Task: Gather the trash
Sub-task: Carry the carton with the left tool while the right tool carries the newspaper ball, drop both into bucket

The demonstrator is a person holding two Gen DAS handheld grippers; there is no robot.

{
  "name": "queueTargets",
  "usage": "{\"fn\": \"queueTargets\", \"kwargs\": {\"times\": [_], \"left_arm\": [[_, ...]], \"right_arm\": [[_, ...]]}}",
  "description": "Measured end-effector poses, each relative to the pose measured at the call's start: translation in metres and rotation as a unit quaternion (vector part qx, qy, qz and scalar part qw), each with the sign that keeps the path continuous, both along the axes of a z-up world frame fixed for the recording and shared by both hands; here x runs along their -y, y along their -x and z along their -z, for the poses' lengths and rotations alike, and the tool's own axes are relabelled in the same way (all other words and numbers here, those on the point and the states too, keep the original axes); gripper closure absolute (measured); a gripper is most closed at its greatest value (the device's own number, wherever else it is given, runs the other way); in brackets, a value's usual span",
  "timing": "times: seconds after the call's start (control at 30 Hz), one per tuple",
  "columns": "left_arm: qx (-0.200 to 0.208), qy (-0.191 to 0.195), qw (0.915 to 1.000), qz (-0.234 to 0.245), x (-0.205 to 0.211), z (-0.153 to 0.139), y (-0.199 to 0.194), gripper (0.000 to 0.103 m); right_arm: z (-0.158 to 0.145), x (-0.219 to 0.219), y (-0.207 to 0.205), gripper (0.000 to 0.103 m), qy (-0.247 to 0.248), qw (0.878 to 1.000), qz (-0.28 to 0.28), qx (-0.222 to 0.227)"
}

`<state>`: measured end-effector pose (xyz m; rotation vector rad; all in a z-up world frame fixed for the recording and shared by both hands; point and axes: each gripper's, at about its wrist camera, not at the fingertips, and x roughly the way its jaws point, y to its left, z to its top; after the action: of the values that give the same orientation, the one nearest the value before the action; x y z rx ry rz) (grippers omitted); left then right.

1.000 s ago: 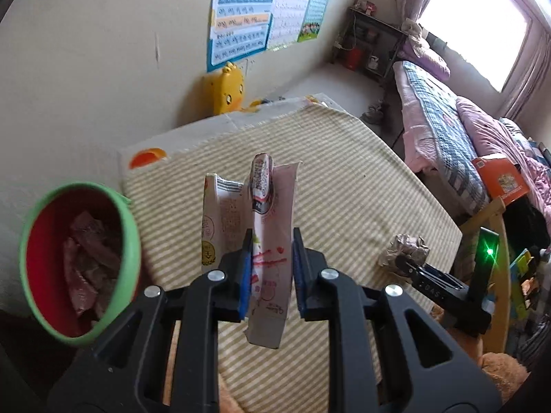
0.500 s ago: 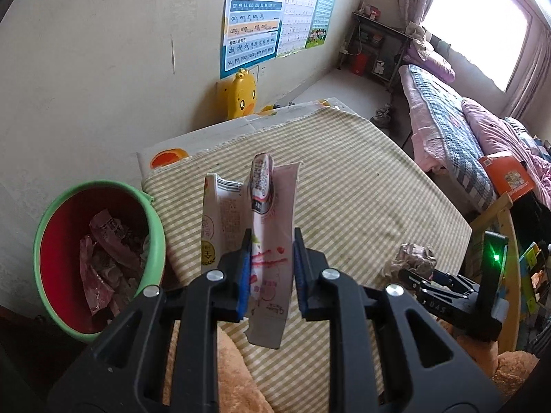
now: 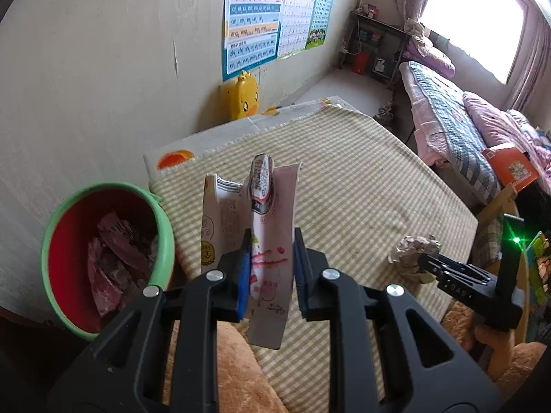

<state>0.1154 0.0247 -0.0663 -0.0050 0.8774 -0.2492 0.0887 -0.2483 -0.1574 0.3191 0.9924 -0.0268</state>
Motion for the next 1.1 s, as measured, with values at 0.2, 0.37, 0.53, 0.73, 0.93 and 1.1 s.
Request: {"fn": "queueTargets", "kwargs": {"times": [0.2,0.37,0.53,0.73,0.93,1.1], "left_arm": [[0.011,-0.012,0.9998,-0.015,-0.006,-0.003,-0.001,0.082],[0.025,-0.018,0.9992,-0.027,-0.014,-0.008,0.000,0.082],[0.037,-0.024,0.9982,-0.040,-0.023,-0.011,0.001,0.082],[0.037,-0.016,0.9970,-0.065,-0.043,-0.010,0.000,0.082],[0.035,-0.016,0.9949,-0.094,-0.065,-0.007,-0.001,0.082],[0.033,-0.016,0.9930,-0.112,-0.081,-0.004,0.000,0.082]], "right_arm": [[-0.036,-0.003,0.003,0.066,-0.027,0.999,0.001,0.048],[-0.066,-0.012,0.001,0.065,-0.054,0.996,-0.007,0.076],[-0.083,-0.030,-0.004,0.065,-0.078,0.993,-0.023,0.087],[-0.096,-0.054,-0.010,0.065,-0.074,0.991,-0.052,0.095],[-0.100,-0.076,-0.016,0.064,-0.068,0.991,-0.073,0.094],[-0.102,-0.093,-0.019,0.064,-0.069,0.989,-0.088,0.091]]}}
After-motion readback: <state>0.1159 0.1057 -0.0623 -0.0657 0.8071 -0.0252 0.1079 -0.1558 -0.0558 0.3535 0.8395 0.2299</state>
